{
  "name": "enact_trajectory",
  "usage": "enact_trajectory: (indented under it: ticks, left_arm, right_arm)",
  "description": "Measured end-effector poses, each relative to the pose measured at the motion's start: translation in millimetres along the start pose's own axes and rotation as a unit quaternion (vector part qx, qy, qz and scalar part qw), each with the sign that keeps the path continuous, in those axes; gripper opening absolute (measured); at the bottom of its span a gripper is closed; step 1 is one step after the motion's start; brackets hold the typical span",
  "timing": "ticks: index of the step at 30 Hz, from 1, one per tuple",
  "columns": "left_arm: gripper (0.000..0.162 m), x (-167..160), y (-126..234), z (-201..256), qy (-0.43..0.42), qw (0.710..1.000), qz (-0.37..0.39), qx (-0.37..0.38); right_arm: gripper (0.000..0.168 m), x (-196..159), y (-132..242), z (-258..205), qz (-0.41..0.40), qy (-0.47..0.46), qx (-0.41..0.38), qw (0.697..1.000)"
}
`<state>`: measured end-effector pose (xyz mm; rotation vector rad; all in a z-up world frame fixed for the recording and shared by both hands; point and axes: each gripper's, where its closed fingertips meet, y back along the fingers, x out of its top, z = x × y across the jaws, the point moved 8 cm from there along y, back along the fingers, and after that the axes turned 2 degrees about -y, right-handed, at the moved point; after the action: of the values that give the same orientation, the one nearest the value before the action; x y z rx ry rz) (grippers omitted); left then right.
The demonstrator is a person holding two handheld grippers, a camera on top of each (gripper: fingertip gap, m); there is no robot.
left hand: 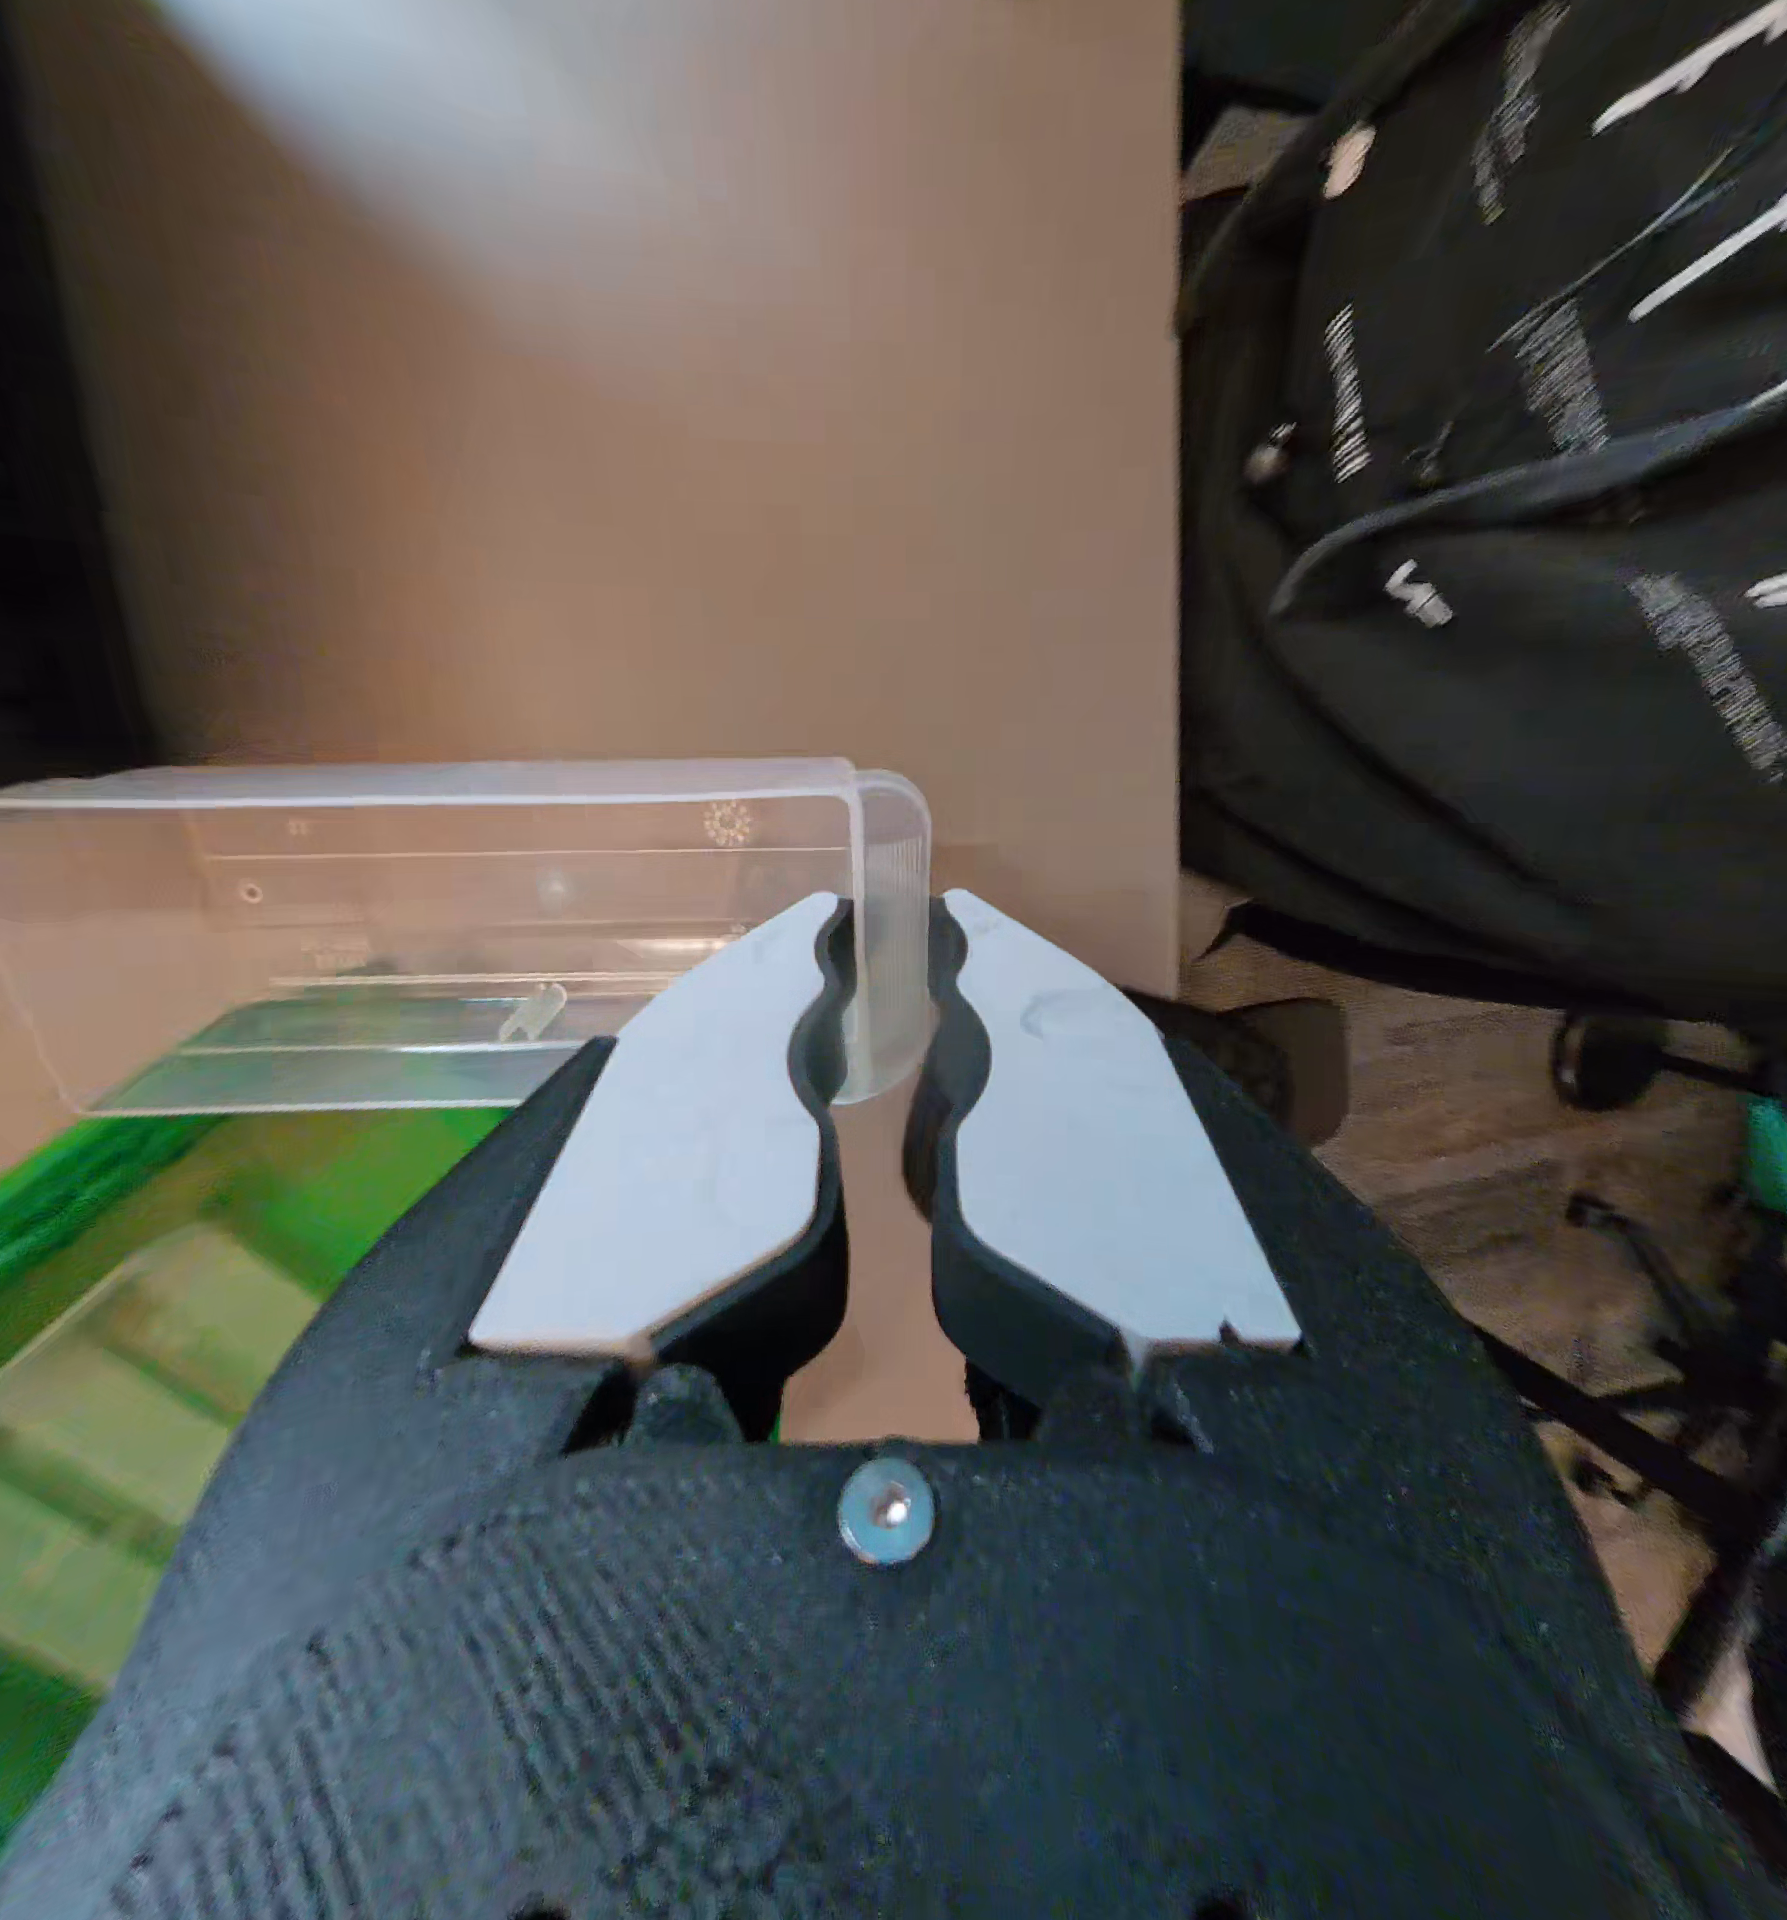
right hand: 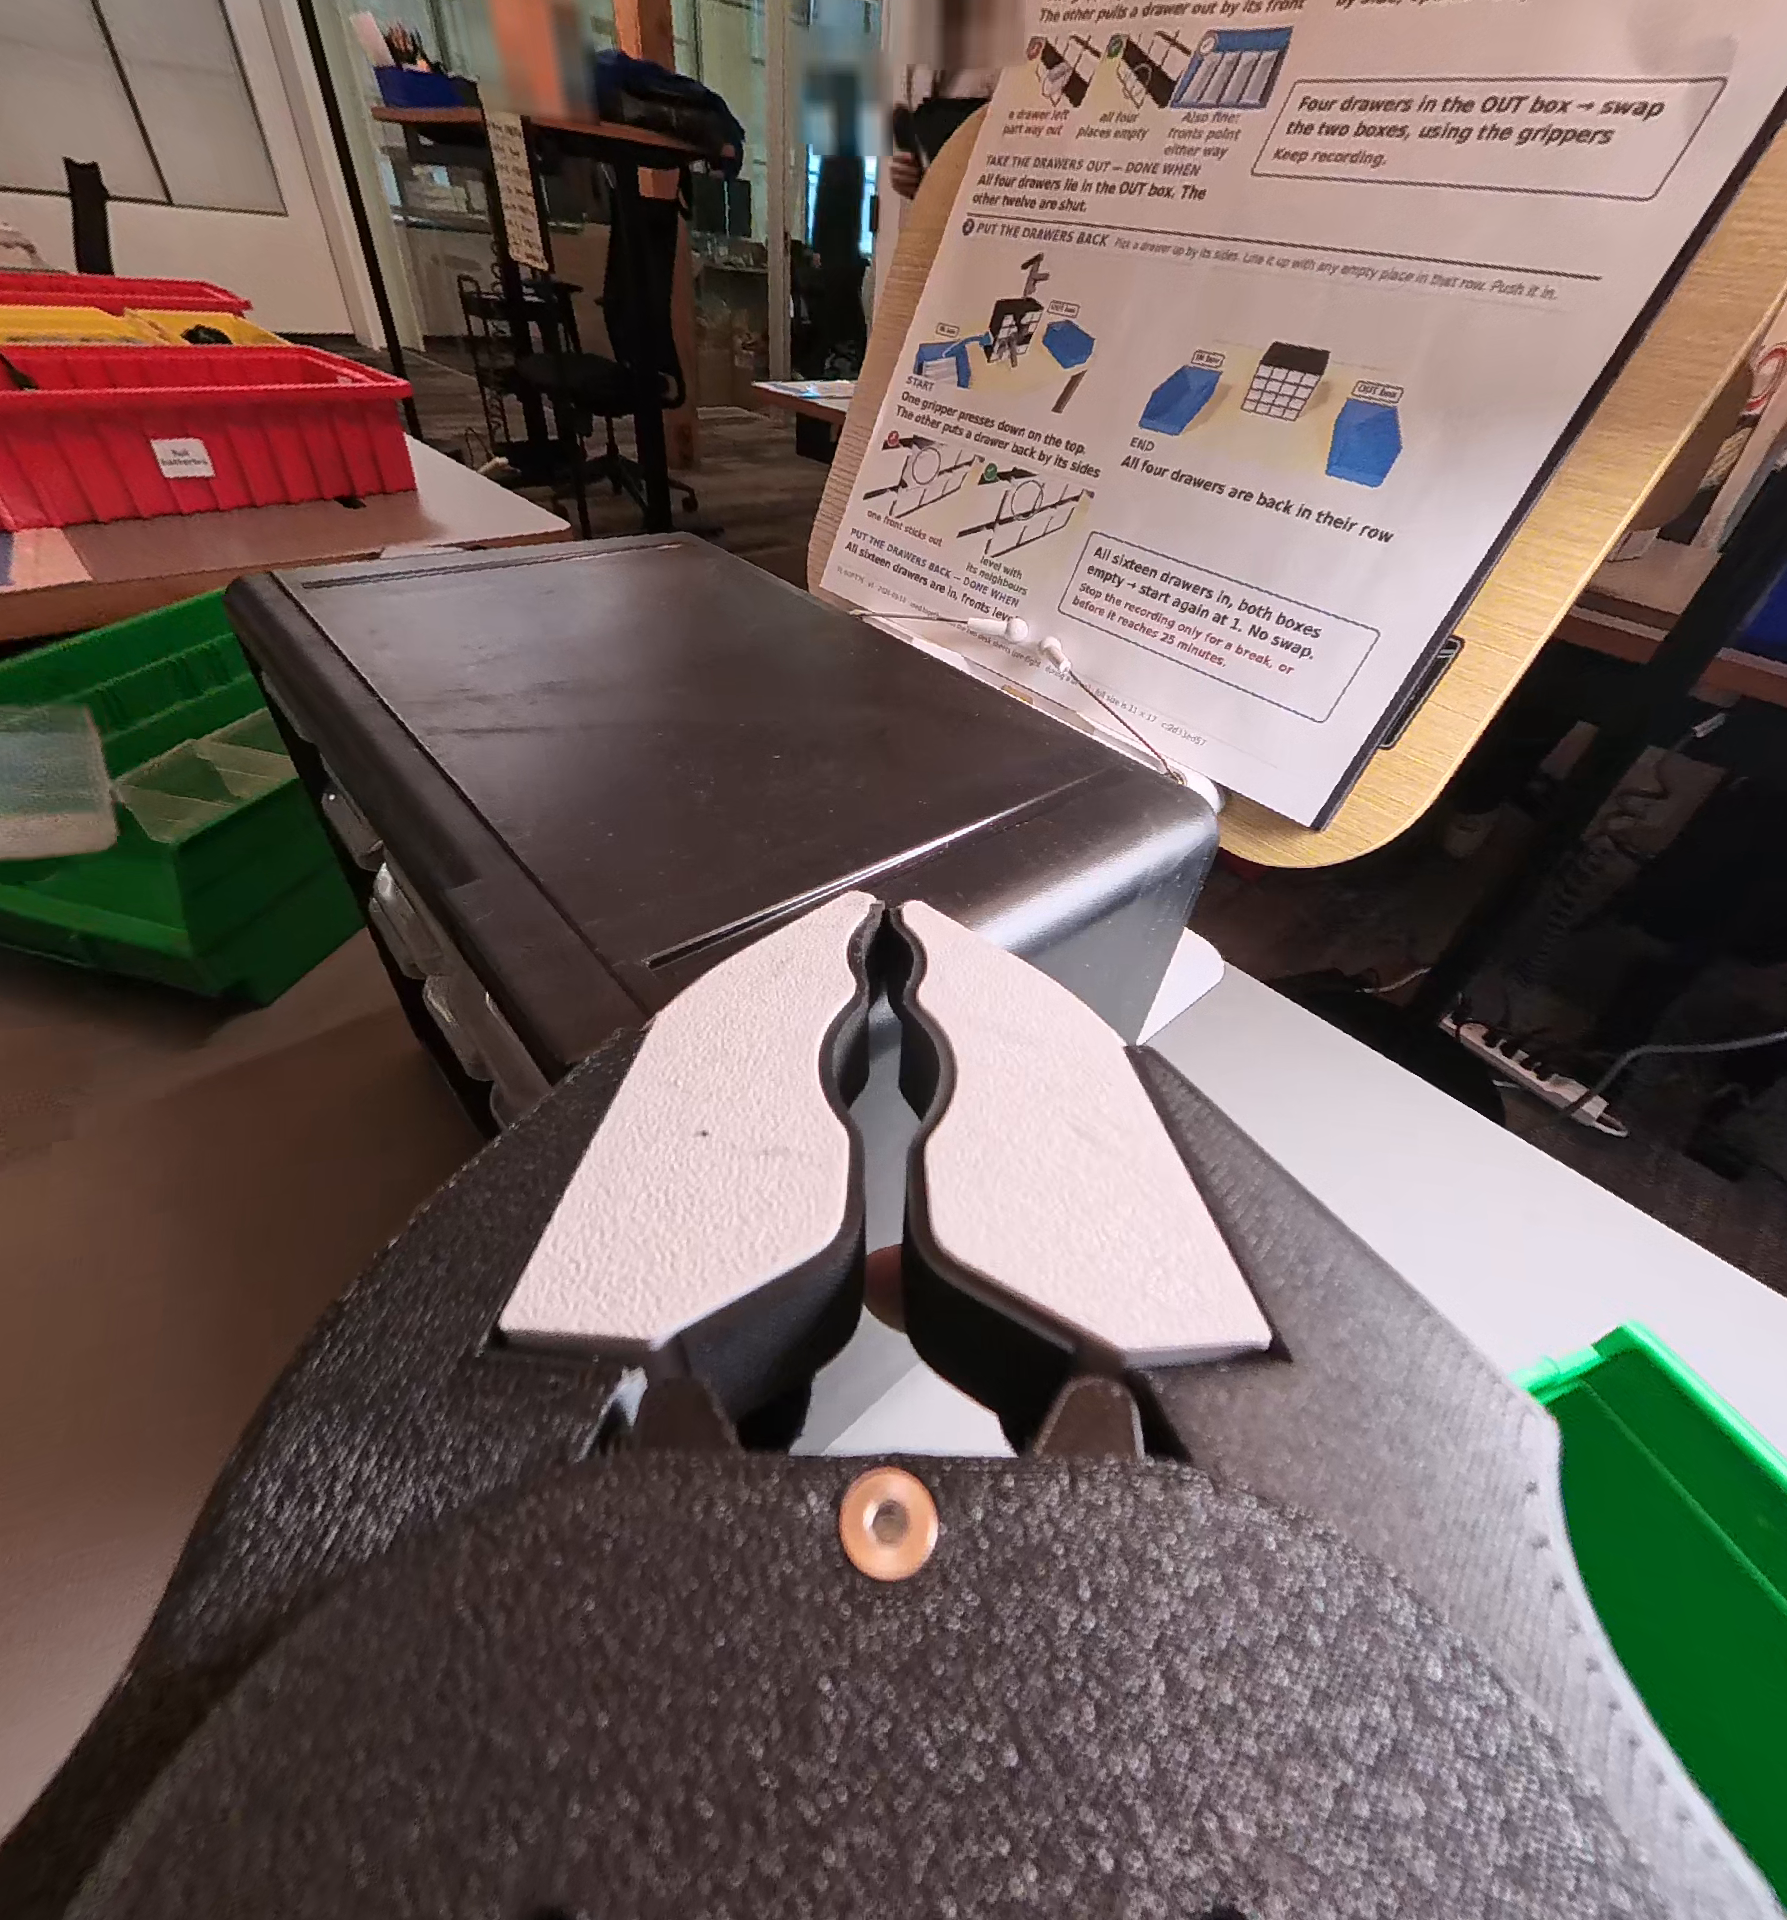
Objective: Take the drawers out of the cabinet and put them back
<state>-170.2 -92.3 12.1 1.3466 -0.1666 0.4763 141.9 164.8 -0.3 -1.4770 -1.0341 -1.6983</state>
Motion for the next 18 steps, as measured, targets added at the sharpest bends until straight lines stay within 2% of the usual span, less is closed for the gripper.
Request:
enact_trajectory:
  ticks: [1,4,9,18]
  left_arm:
    - [0.013,9.4,-5.5,-1.1,0.001,1.000,0.001,-0.020]
    - [0.013,32.0,-27.0,-9.4,-0.004,0.997,-0.013,-0.072]
    - [0.013,53.5,-63.4,-45.1,-0.008,0.995,-0.050,-0.088]
    - [0.013,50.5,-94.4,-92.0,0.037,0.993,-0.088,-0.062]
  right_arm:
    - [0.000,0.1,0.1,-0.3,0.000,0.001,-0.002,1.000]
    - [0.000,0.1,0.1,-0.8,-0.001,0.006,-0.005,1.000]
    - [0.000,0.0,0.2,-1.0,0.000,0.008,-0.006,1.000]
    - [0.000,-0.7,0.4,0.4,0.005,0.002,0.003,1.000]
